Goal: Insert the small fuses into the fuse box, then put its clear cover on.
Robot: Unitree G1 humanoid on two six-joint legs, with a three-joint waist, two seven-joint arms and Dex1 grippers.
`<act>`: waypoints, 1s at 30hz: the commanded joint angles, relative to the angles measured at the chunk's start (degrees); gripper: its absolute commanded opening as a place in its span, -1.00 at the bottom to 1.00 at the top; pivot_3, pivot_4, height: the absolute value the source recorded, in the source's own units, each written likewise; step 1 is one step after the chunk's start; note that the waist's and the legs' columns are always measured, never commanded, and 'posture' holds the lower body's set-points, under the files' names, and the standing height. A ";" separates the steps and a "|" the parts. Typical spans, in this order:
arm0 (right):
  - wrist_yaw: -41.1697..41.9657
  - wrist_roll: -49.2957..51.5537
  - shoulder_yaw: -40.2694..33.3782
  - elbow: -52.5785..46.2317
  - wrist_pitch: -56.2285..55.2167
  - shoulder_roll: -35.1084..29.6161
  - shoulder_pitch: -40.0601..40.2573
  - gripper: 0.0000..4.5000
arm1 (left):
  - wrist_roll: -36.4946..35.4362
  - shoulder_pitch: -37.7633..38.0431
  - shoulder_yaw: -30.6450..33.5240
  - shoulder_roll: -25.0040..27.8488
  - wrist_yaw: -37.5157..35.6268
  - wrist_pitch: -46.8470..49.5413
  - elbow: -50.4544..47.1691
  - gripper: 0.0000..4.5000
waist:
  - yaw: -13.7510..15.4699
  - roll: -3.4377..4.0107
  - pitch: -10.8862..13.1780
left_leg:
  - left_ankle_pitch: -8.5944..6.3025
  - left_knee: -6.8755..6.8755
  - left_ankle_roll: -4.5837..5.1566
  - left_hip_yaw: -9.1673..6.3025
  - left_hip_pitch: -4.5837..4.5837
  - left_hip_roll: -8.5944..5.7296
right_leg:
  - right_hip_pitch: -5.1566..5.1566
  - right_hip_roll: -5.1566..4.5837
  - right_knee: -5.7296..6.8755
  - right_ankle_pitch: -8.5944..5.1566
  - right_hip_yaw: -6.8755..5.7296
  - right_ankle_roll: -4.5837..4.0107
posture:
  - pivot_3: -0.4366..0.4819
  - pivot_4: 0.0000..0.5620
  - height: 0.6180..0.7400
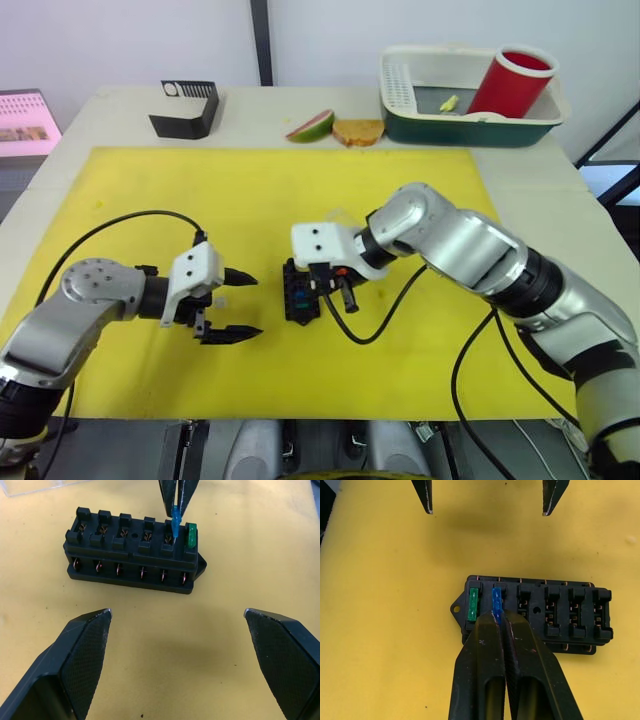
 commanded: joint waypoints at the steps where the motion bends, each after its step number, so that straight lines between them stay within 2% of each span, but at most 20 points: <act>1: 0.19 -1.18 -0.55 -0.82 -0.90 0.05 -0.86 -1.00 | 0.01 -0.84 0.22 -0.20 0.28 0.08 -1.71 0.98 | -0.01 0.00 0.00 | 0.00 0.00 0.00 0.00 0.00 0.00 | 0.00 0.00 0.00 0.00 0.00 0.00 | -0.05 -0.47 1.00; 13: 1.25 -3.48 0.89 0.03 -1.42 0.47 -0.51 -1.00 | -0.02 -0.83 0.15 -0.49 0.81 0.34 -2.10 0.98 | 0.00 0.00 0.00 | 0.00 0.01 0.00 0.00 0.01 0.00 | 0.01 0.01 0.01 0.00 0.00 0.00 | -0.05 -0.47 1.00; 30: 2.44 -2.49 -0.68 -0.48 1.24 1.61 -1.77 -1.00 | -0.03 -0.75 -0.14 -1.39 1.19 0.82 -2.73 0.98 | 0.00 0.00 0.00 | 0.00 0.01 0.00 0.00 0.01 0.00 | 0.02 0.01 0.01 0.00 0.00 0.00 | -0.05 -0.47 1.00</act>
